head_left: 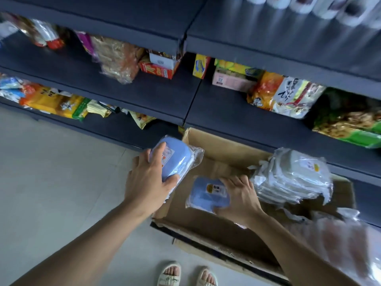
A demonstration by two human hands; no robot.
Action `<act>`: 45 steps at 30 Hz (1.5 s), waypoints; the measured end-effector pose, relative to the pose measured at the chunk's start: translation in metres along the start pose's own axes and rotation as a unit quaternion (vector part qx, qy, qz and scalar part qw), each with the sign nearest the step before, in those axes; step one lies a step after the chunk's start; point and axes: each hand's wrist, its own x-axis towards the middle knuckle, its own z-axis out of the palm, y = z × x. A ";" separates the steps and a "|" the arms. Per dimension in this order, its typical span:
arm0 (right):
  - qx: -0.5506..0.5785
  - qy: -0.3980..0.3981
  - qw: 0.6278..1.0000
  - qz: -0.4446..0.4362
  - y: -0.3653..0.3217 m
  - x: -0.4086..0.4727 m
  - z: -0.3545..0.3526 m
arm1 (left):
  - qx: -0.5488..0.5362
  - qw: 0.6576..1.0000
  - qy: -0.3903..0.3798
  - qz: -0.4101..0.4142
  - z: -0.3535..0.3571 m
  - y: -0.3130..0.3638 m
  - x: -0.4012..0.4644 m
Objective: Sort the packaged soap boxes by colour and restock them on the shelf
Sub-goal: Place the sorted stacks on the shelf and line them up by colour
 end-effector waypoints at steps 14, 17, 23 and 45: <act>-0.089 0.230 0.968 0.043 -0.038 -0.101 -0.273 | -0.045 0.980 0.021 0.193 -0.187 0.133 -0.013; -0.075 0.251 0.963 0.070 -0.041 -0.119 -0.327 | -0.052 0.968 0.036 0.243 -0.225 0.165 -0.014; -0.065 0.322 0.937 0.116 -0.030 -0.152 -0.417 | -0.069 0.949 0.056 0.302 -0.282 0.224 -0.009; 0.032 0.409 0.899 0.153 0.145 -0.154 -0.636 | -0.014 0.927 -0.021 0.373 -0.318 0.522 0.122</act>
